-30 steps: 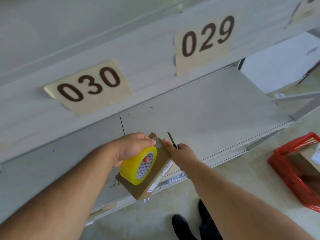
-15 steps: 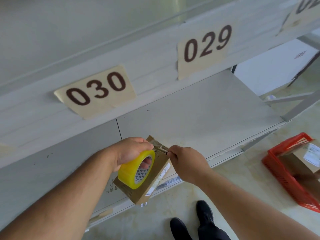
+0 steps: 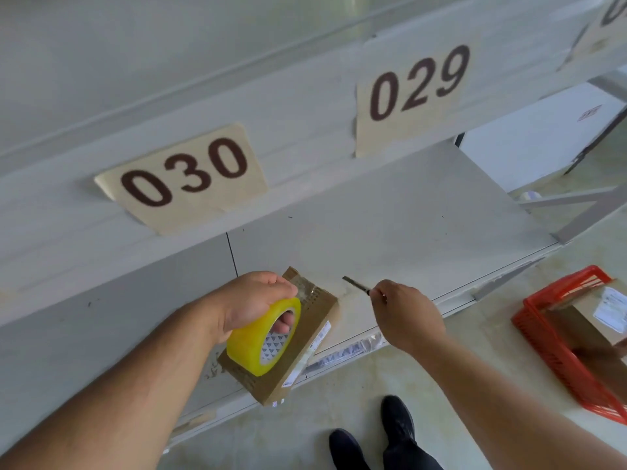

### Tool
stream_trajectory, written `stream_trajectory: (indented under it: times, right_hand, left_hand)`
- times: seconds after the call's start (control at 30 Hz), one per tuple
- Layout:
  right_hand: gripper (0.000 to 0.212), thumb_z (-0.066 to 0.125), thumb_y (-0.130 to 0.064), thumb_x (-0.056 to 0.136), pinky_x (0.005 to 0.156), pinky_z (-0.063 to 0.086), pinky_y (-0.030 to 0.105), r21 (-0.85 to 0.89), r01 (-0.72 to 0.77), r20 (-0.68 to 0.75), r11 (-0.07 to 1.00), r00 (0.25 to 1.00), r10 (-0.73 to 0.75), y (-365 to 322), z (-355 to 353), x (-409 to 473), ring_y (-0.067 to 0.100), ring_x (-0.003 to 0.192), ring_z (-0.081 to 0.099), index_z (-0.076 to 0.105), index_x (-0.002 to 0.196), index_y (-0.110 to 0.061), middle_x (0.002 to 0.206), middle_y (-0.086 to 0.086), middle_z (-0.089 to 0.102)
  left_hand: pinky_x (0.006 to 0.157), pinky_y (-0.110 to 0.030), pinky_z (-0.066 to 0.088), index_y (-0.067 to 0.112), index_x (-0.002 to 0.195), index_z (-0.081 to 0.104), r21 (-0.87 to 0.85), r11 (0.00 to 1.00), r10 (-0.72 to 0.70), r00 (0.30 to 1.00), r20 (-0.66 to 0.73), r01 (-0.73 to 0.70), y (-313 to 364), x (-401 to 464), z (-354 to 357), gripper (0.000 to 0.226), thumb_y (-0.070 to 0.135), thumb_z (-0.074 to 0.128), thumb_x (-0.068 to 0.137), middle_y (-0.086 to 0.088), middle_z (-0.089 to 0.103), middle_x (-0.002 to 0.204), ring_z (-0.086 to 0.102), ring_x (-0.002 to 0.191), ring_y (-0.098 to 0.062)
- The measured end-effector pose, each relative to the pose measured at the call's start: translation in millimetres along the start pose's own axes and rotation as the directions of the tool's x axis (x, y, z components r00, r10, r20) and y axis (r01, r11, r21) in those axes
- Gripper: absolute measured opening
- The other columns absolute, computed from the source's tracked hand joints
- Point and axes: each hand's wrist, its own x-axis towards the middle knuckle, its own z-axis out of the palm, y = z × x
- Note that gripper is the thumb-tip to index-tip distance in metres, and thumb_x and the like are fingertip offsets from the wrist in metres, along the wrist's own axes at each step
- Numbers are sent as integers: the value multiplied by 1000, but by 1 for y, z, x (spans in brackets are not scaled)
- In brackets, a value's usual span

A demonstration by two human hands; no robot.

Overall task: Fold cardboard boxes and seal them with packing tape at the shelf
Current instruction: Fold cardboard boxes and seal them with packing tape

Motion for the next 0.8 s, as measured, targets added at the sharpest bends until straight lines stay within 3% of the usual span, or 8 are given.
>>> stream_trajectory:
  times: [0.13, 0.23, 0.33, 0.43, 0.5, 0.6, 0.67, 0.8]
  right_hand:
    - [35, 34, -34, 109, 73, 51, 36, -3, -13, 31, 1000, 999, 13, 14, 26, 53, 28, 88, 61, 66, 109, -18, 105, 5, 67]
    - [38, 43, -43, 107, 96, 51, 39, -103, 70, 101, 992, 993, -59, 10, 37, 61, 28, 115, 59, 68, 127, -22, 125, 5, 67]
    - [38, 46, -50, 106, 93, 49, 35, 237, 121, 3, 964, 992, -125, -18, 33, 60, 21, 111, 62, 70, 123, -26, 118, -2, 70]
    - [42, 46, -63, 102, 81, 46, 31, 494, 94, 162, 864, 967, -198, -65, 34, 63, 14, 95, 65, 70, 113, -30, 98, -12, 68]
    - [44, 50, -63, 100, 73, 47, 30, 416, 82, 262, 906, 943, -206, -82, 44, 61, 16, 92, 65, 69, 122, -30, 98, -12, 67]
    - [27, 53, -49, 100, 65, 49, 29, 171, 105, 256, 980, 955, -147, -89, 47, 63, 19, 85, 65, 69, 112, -31, 91, -8, 68]
    - [43, 48, -66, 98, 66, 49, 31, 149, 109, 255, 983, 956, -144, -92, 47, 63, 18, 83, 65, 70, 107, -31, 89, -6, 69]
    - [57, 25, -68, 105, 91, 53, 39, 257, 182, 288, 949, 923, -255, -81, 47, 58, 24, 104, 66, 65, 123, -31, 107, -1, 72]
  left_hand:
    - [70, -35, 61, 3, 120, 64, -28, 999, -22, 1000, 4, 22, 2, 3, 1, 30, 26, 65, 101, -22, 74, 88, 69, 68, -27]
    - [73, -37, 62, 3, 120, 66, -42, 999, -23, 1000, -3, 23, 2, 5, -1, 29, 25, 67, 100, -23, 74, 89, 70, 70, -27]
    - [84, -44, 60, 5, 117, 68, -12, 1000, -13, 1000, -2, 13, 0, 8, -2, 28, 27, 67, 100, -22, 76, 92, 71, 74, -27]
    - [88, -45, 60, 6, 117, 68, 0, 1000, -5, 1000, -8, 5, 0, 8, -4, 29, 29, 67, 100, -22, 77, 95, 72, 77, -27]
    - [90, -45, 61, 6, 117, 68, 7, 1000, 3, 1000, -7, -3, 2, 8, -2, 28, 29, 66, 101, -22, 77, 96, 72, 78, -27]
    - [86, -41, 62, 9, 115, 69, 45, 998, 38, 999, -27, -37, 2, 5, -1, 24, 28, 65, 101, -22, 77, 97, 72, 78, -25]
    - [85, -43, 62, 11, 114, 70, 41, 997, 63, 996, -58, -61, -7, -1, -3, 24, 31, 65, 101, -19, 78, 94, 73, 79, -26]
    - [76, -40, 59, 6, 114, 69, -181, 975, 99, 977, -187, -133, -30, -14, -4, 25, 27, 63, 102, -21, 75, 86, 67, 70, -28]
